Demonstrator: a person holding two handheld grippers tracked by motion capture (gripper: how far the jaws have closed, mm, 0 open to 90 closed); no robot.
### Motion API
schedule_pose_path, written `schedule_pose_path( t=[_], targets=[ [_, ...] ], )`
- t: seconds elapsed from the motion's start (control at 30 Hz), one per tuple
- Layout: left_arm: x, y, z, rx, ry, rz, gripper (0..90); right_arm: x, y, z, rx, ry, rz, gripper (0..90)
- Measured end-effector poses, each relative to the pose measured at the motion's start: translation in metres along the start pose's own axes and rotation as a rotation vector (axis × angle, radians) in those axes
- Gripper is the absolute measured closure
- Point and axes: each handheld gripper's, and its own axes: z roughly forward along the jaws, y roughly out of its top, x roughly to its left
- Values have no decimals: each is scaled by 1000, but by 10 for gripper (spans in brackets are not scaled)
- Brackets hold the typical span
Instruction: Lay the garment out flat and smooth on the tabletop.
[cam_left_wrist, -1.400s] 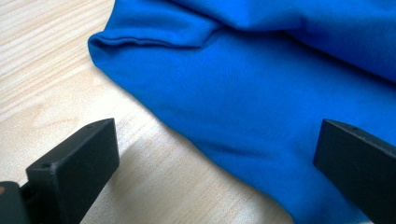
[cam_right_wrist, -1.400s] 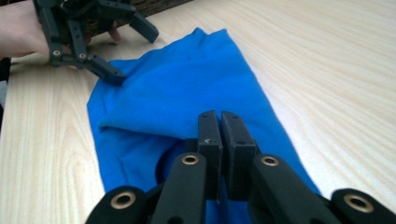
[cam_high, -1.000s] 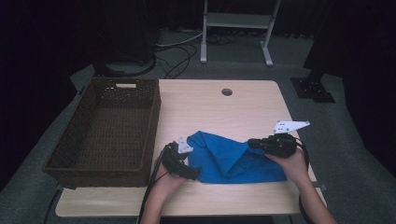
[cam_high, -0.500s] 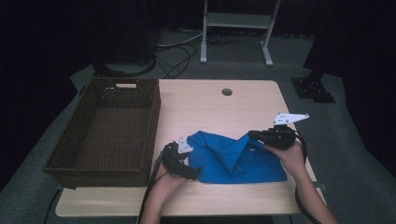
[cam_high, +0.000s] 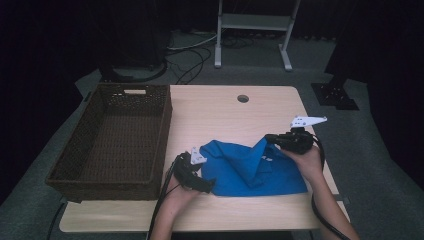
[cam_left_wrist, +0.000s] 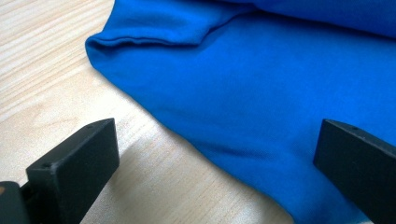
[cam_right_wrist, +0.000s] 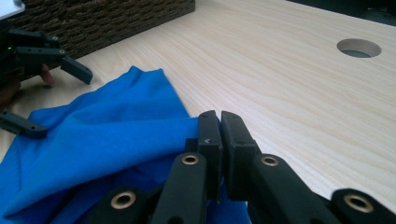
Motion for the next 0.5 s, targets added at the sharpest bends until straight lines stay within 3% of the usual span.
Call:
schedule_pose_path(
  t=[0.5],
  targets=[
    [0, 0, 0, 0, 0, 0, 0, -26, 9, 8, 6, -51, 34, 869]
  ],
)
